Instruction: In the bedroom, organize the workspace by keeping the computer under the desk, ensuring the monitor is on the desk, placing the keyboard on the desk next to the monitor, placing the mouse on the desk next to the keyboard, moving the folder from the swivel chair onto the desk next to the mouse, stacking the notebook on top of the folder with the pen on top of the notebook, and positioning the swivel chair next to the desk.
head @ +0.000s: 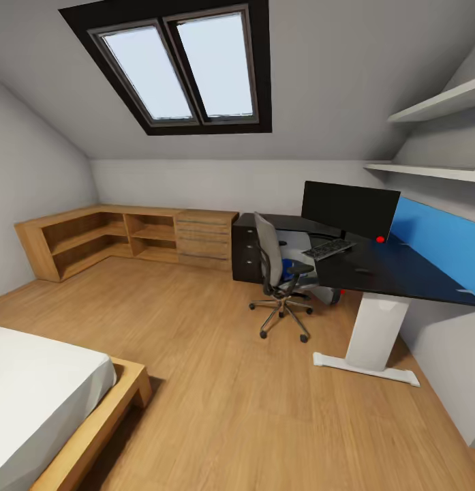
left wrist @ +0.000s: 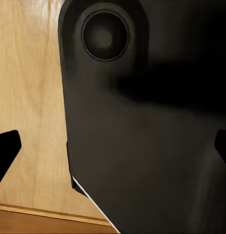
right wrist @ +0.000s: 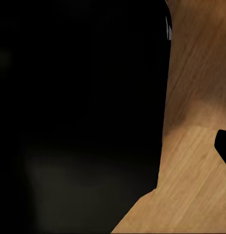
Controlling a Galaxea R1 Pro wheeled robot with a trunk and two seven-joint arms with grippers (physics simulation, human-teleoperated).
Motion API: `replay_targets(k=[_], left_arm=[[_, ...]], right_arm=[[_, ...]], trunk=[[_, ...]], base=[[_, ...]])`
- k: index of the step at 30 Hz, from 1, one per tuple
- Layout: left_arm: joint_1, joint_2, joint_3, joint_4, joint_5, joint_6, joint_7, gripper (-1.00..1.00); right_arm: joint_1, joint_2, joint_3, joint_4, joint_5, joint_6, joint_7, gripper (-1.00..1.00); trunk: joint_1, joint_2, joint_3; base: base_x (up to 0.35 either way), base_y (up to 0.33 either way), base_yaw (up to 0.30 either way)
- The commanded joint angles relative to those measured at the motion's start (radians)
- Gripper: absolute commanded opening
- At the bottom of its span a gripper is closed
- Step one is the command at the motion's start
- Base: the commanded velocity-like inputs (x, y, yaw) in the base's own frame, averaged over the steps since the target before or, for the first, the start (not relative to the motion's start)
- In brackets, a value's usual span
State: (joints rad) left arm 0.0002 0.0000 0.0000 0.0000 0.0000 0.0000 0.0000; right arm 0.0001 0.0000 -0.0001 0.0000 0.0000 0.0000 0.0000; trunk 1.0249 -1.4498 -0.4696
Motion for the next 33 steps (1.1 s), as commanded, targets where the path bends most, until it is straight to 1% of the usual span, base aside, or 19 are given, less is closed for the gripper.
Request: replay_targets(k=[1, 2, 4, 8, 10, 21, 25, 33], left_arm=[[-0.006, -0.006, -0.002, -0.006, -0.004, 0.006, 0.002, 1.00], [-0.008, -0.011, -0.002, -0.011, -0.003, 0.007, 0.003, 1.00], [-0.008, -0.023, -0.002, -0.020, -0.003, 0.007, 0.003, 1.00], [-0.002, -0.045, -0.001, -0.023, -0.004, 0.008, 0.003, 1.00], [-0.002, -0.052, -0.001, -0.023, -0.004, 0.009, 0.003, 1.00], [-0.002, -0.052, -0.001, -0.023, -0.004, 0.009, 0.002, 1.00], [-0.002, -0.051, -0.001, -0.023, -0.003, 0.009, 0.002, 1.00], [-0.002, -0.048, 0.000, -0.023, -0.003, 0.009, 0.006, 1.00]], right_arm=[[-0.006, 0.006, -0.002, -0.004, -0.002, 0.006, -0.005, 1.00], [-0.006, 0.011, -0.002, -0.002, -0.002, 0.011, -0.005, 1.00], [-0.006, 0.012, -0.002, -0.002, -0.002, 0.013, -0.005, 1.00], [-0.008, -0.005, -0.003, -0.002, -0.003, 0.010, -0.002, 1.00], [-0.008, -0.008, -0.005, -0.002, -0.004, 0.009, 0.000, 1.00], [-0.007, -0.009, -0.012, -0.002, -0.010, 0.009, -0.001, 1.00], [-0.008, -0.009, -0.012, -0.002, -0.011, 0.009, -0.001, 1.00], [-0.008, -0.008, -0.012, -0.004, -0.012, 0.005, 0.000, 1.00]], trunk=[[-0.004, 0.007, 0.003], [-0.008, 0.014, 0.006], [-0.015, 0.028, 0.012], [-0.031, 0.056, 0.025], [-0.038, 0.070, 0.031], [-0.080, 0.147, 0.065], [-0.096, 0.175, 0.078], [-0.126, 0.231, 0.103]], base=[[0.000, 0.000, 0.000], [0.000, 0.000, 0.000], [0.000, 0.000, 0.000], [0.000, 0.000, 0.000], [0.000, 0.000, 0.000], [0.000, 0.000, -0.010], [0.000, 0.000, -0.171], [0.000, 0.000, -0.255]])
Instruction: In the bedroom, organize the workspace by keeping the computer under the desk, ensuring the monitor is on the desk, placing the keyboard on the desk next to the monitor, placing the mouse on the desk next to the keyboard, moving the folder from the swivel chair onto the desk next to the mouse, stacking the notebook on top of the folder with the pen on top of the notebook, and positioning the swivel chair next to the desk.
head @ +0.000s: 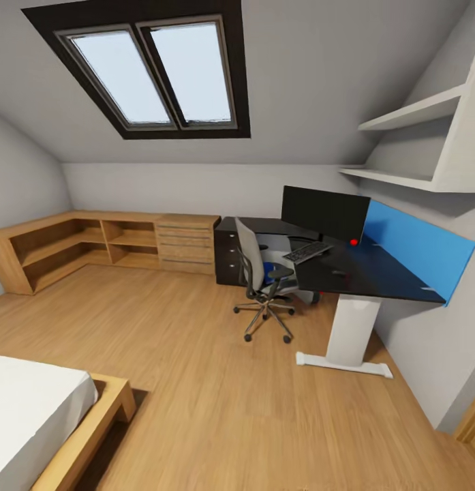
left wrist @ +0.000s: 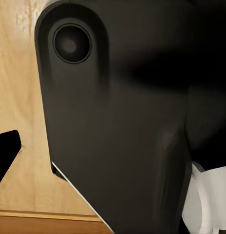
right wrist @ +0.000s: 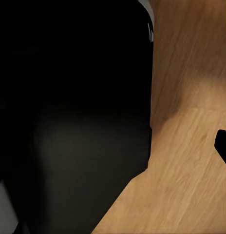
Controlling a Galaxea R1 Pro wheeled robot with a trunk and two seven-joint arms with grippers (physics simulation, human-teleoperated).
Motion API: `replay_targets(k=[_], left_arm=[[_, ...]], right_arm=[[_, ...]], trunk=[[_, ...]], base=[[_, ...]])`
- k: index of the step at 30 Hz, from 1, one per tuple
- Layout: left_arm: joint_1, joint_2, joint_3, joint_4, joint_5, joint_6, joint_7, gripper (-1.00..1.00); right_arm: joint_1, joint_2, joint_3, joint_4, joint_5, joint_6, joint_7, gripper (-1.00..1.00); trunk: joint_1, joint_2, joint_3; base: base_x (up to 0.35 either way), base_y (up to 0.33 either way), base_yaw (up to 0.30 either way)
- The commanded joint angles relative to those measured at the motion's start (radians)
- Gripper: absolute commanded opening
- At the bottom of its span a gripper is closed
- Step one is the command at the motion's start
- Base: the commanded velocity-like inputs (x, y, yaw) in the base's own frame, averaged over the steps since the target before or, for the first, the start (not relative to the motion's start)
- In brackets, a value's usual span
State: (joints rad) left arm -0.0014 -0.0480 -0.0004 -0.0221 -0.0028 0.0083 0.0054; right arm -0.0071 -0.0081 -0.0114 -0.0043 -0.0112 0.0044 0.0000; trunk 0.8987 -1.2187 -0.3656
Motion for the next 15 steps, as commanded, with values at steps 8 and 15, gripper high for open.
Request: replay_targets(k=[8, 15], left_arm=[[0.000, 0.018, 0.002, -0.095, 0.001, -0.005, 0.004, 1.00], [0.000, 0.030, 0.002, -0.291, 0.004, -0.005, 0.006, 1.00]], right_arm=[[-0.001, 0.008, -0.044, -0.124, -0.076, -0.169, -0.002, 1.00], [-0.001, 0.027, -0.059, -0.253, -0.183, -0.323, 0.001, 1.00]], trunk=[[-0.031, 0.056, 0.024], [-0.058, 0.105, 0.046]], base=[[0.000, 0.000, -0.289], [0.000, 0.000, -0.296]])
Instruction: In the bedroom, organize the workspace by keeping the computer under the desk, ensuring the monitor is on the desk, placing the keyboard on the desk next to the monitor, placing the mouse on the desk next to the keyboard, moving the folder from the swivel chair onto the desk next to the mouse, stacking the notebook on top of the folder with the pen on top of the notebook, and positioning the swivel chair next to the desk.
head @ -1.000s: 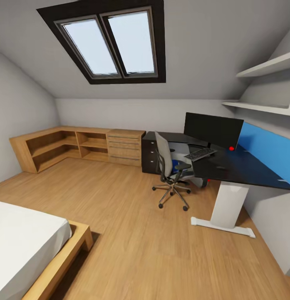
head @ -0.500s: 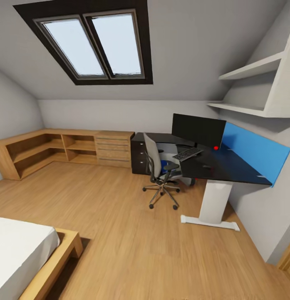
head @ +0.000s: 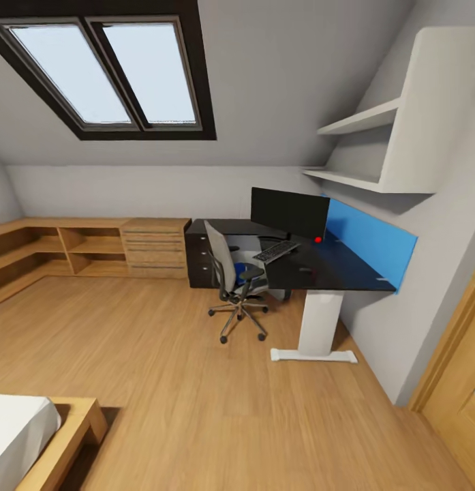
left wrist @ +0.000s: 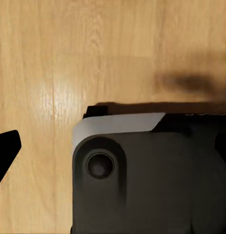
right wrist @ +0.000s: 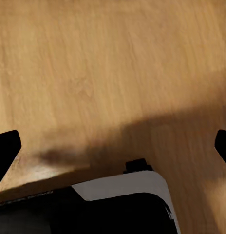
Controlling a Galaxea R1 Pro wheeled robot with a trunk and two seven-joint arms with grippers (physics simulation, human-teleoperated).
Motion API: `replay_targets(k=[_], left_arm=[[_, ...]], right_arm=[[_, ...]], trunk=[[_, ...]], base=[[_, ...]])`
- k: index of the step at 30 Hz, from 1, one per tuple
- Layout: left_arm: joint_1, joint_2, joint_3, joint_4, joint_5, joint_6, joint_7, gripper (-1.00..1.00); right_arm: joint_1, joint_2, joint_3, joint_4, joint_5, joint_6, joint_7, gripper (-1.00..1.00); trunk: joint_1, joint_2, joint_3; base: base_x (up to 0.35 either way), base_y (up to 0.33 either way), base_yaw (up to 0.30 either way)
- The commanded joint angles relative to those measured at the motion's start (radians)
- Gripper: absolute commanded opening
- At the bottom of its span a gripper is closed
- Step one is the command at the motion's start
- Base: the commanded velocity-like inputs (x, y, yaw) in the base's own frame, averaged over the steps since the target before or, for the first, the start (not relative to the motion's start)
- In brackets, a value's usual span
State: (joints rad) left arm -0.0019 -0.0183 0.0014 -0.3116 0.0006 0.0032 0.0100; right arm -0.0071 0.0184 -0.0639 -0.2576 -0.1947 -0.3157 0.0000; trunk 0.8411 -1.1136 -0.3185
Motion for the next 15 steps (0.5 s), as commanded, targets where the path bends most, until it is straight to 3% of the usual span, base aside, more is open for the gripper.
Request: replay_targets(k=[1, 3, 6, 7, 9, 15], left_arm=[[0.000, 0.000, 0.001, -0.044, 0.001, 0.001, 0.002, 1.00], [-0.001, 0.001, 0.001, -0.125, 0.015, 0.003, 0.002, 1.00], [-0.001, 0.001, 0.001, -0.175, 0.044, 0.004, 0.002, 1.00], [-0.007, 0.001, 0.002, -0.194, 0.067, 0.004, 0.002, 1.00], [-0.020, 0.002, 0.002, -0.208, 0.089, 0.003, 0.002, 1.00], [-0.033, 0.005, 0.022, -0.212, 0.104, -0.014, 0.001, 1.00]], right_arm=[[-0.001, 0.008, -0.007, -0.031, -0.006, -0.031, 0.001, 1.00], [-0.001, 0.026, -0.008, -0.082, -0.013, -0.088, 0.001, 1.00], [-0.001, 0.045, -0.008, -0.112, -0.017, -0.149, 0.000, 1.00], [-0.002, 0.056, -0.009, -0.134, -0.018, -0.208, -0.001, 1.00], [-0.004, 0.068, -0.009, -0.169, -0.020, -0.293, -0.001, 1.00], [-0.016, 0.077, -0.007, -0.220, -0.020, -0.396, 0.000, 1.00]], trunk=[[-0.004, 0.007, 0.002], [-0.012, 0.021, 0.008], [-0.023, 0.042, 0.018], [-0.027, 0.049, 0.021], [-0.035, 0.063, 0.027], [-0.058, 0.105, 0.046]], base=[[0.000, 0.000, -0.298], [0.000, 0.000, -0.298], [0.000, 0.000, -0.296], [0.000, 0.000, -0.286], [0.000, 0.000, -0.279], [0.000, 0.000, -0.194]])
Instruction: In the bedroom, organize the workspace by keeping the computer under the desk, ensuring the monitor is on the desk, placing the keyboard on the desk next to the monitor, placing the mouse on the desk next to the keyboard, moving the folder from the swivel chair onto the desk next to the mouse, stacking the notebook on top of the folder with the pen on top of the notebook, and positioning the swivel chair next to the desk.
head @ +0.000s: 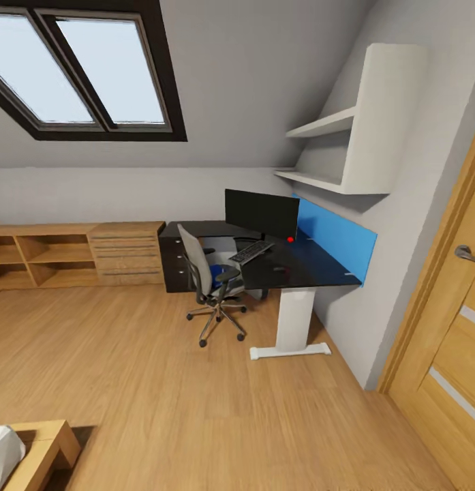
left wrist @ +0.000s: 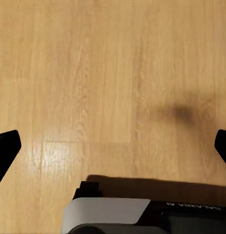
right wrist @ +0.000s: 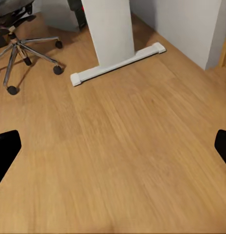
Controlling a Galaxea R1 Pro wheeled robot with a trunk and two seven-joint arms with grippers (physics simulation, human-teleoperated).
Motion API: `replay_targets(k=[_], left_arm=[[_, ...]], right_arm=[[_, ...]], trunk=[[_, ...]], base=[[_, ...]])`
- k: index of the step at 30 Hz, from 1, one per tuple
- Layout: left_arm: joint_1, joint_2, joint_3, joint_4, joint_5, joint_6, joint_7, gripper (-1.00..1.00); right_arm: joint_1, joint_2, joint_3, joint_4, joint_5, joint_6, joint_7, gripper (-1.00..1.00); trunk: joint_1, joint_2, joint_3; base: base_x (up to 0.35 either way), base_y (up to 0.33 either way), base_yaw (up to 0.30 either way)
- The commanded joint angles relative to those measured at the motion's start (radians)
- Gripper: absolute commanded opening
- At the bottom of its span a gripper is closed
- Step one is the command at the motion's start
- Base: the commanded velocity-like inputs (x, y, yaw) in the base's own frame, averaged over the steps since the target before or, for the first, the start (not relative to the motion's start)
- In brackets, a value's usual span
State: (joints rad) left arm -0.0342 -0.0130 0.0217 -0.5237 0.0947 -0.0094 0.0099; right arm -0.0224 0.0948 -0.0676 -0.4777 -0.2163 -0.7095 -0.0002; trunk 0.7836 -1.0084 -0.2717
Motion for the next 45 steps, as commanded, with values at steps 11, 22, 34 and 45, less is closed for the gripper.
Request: replay_targets(k=[11, 22, 34, 45], left_arm=[[-0.002, 0.000, 0.077, 0.109, 0.008, -0.268, -0.004, 1.00], [-0.002, 0.016, 0.084, 0.154, 0.007, -0.359, -0.003, 1.00], [-0.002, 0.021, 0.084, 0.179, 0.007, -0.365, -0.002, 1.00], [-0.003, 0.021, 0.082, 0.191, 0.007, -0.365, -0.002, 1.00]], right_arm=[[-0.012, 0.005, 0.000, 0.017, 0.007, -0.019, 0.001, 1.00], [-0.012, 0.006, 0.023, 0.047, 0.011, -0.016, 0.003, 1.00], [-0.012, 0.005, 0.051, 0.087, 0.012, -0.017, 0.001, 1.00], [-0.012, 0.000, 0.050, 0.115, 0.017, -0.016, 0.001, 1.00]], trunk=[[-0.004, 0.006, 0.001], [-0.004, 0.006, 0.001], [-0.004, 0.006, 0.001], [-0.004, 0.006, 0.001]], base=[[0.000, 0.000, -0.021], [0.083, 0.067, -0.001], [0.238, 0.206, 0.000], [0.255, 0.223, 0.000]])
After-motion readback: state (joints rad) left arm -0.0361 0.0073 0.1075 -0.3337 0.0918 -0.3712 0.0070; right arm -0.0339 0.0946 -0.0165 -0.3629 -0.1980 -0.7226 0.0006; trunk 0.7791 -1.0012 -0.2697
